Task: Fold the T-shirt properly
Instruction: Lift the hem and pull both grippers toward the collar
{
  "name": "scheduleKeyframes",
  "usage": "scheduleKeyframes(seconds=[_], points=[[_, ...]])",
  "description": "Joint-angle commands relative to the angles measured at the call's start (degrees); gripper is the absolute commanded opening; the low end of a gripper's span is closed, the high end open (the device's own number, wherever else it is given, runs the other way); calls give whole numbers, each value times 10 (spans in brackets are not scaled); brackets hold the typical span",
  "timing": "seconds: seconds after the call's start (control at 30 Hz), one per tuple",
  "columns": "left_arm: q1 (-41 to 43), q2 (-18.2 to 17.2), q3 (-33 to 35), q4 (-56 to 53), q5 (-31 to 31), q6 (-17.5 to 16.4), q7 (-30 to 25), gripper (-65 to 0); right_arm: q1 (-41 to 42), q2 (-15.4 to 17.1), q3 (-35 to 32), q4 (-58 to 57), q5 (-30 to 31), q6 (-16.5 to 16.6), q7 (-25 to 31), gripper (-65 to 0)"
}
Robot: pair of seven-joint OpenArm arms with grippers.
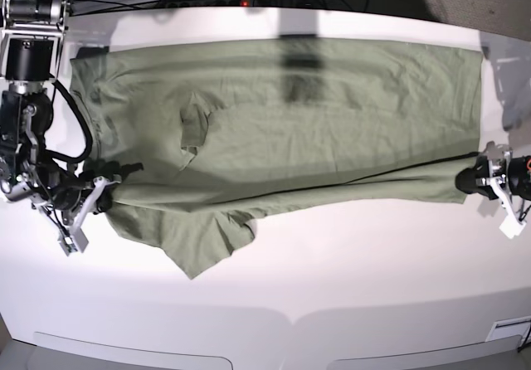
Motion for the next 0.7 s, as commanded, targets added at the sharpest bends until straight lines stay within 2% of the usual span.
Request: scheduleKeyframes(seconds=[0.0,0.2,0.5,0.67], points=[[-6,-12,-4,16,-17,-4,-3,-650,5,11,13,17,3,3,7,-650],[47,-7,-23,64,-33,-4,5,-650,-42,15,35,41,5,3,3,-650],[146,0,-182,176,-38,-4,7,-650,-55,29,60,42,7,3,2,-650],[172,1,-207,182,-38,-4,7,-650,-55,40,61,42,26,3,-13,-650]])
